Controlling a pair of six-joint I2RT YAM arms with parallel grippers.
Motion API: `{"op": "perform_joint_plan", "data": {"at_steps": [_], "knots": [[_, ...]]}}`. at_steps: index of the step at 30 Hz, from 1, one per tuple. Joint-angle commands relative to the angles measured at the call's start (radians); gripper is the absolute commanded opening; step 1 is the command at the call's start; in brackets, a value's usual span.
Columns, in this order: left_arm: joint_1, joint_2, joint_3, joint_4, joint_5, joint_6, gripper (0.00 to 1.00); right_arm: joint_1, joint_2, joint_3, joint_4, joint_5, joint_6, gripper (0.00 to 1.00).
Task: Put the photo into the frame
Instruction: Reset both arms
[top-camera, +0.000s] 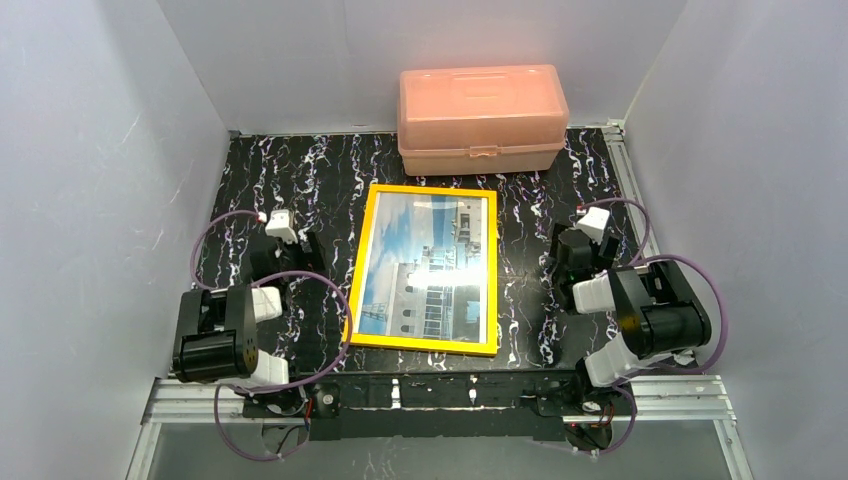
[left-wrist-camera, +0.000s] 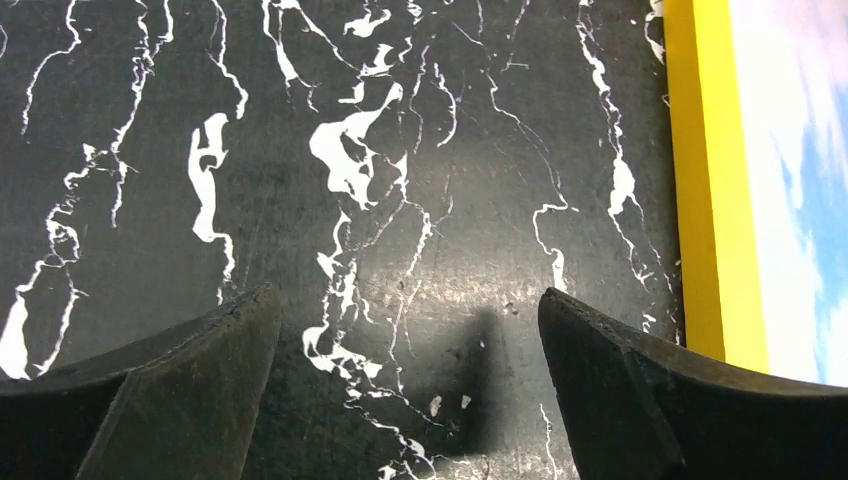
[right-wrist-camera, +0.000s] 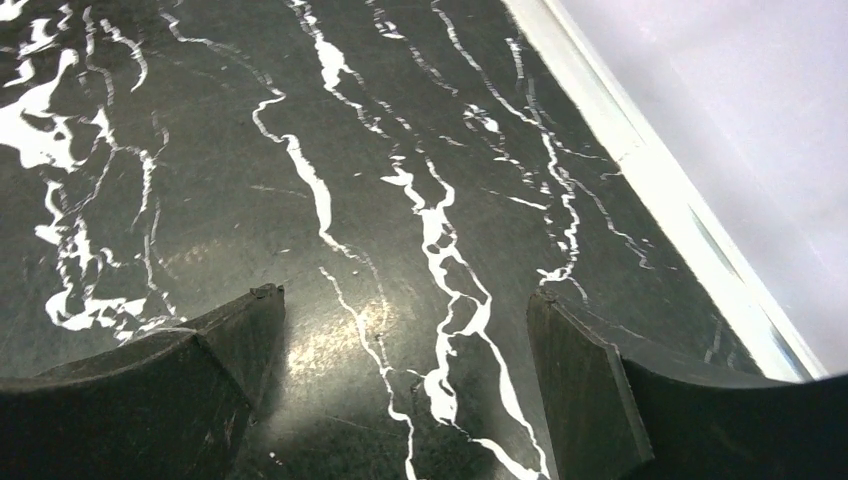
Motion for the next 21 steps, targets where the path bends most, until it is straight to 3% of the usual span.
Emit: {"op": "perform_joint_plan", "data": {"at_steps": [1,2,4,10,21], "knots": [[-0.040,0.053,-0.101,0.361,-0.036,0.030,0.98,-0.010,0.031,-0.051,0.265,-0.182,-0.086,0.99],[-0.046,0.074,-0.116,0.429,0.003,0.043,0.99,-0.011,0.035,-0.081,0.330,-0.200,-0.087,0.99],[-0.068,0.046,-0.099,0.342,0.021,0.093,0.98,-0.008,0.084,-0.138,0.501,-0.242,-0.155,0.99],[-0.071,0.055,-0.070,0.310,-0.007,0.080,0.99,-0.058,0.068,-0.073,0.328,-0.312,-0.105,0.99],[-0.072,0.059,-0.067,0.310,-0.009,0.080,0.99,-0.060,0.071,-0.085,0.365,-0.312,-0.111,0.99]]}}
